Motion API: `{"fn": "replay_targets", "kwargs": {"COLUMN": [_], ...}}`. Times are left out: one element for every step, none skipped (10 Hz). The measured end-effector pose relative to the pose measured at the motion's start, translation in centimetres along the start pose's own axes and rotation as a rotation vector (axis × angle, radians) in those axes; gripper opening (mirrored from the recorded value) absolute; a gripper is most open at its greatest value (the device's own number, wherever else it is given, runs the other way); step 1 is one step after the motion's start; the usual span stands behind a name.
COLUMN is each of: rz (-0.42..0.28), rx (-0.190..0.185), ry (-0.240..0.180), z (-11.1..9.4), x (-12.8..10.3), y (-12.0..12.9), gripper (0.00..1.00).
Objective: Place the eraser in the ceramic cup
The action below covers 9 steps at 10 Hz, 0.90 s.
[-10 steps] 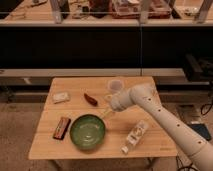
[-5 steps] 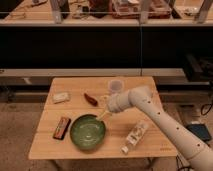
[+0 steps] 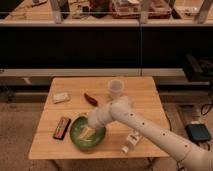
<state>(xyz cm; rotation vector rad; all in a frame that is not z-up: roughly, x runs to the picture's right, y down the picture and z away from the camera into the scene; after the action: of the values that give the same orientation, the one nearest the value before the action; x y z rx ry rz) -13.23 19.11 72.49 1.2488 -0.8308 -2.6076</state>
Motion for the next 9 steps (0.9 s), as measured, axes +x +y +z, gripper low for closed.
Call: {"fn": "replay_targets", "kwargs": {"rz": [-0.011, -0.013, -0.01, -0.011, -0.012, -0.012, -0.011, -0.014, -0.018], "rx": [0.055, 0.071, 0.068, 0.069, 0.07, 0.067, 0.051, 0.035, 0.024], "ry": [-0.018, -0.024, -0.024, -0.024, -0.023, -0.019, -0.01, -0.002, -0.002], "z": [1.1, 1.4, 1.2, 1.3, 1.3, 1.4, 1.9, 2.7, 3.8], "x": [0.1, 0.1, 0.0, 0.0, 0.1, 0.2, 0.4, 0.8, 1.1], "y": [-1.4, -1.8, -1.8, -1.8, -1.8, -1.8, -2.0, -2.2, -2.6], "gripper": [0.68, 0.68, 0.68, 0.68, 0.68, 0.68, 0.68, 0.66, 0.6]}}
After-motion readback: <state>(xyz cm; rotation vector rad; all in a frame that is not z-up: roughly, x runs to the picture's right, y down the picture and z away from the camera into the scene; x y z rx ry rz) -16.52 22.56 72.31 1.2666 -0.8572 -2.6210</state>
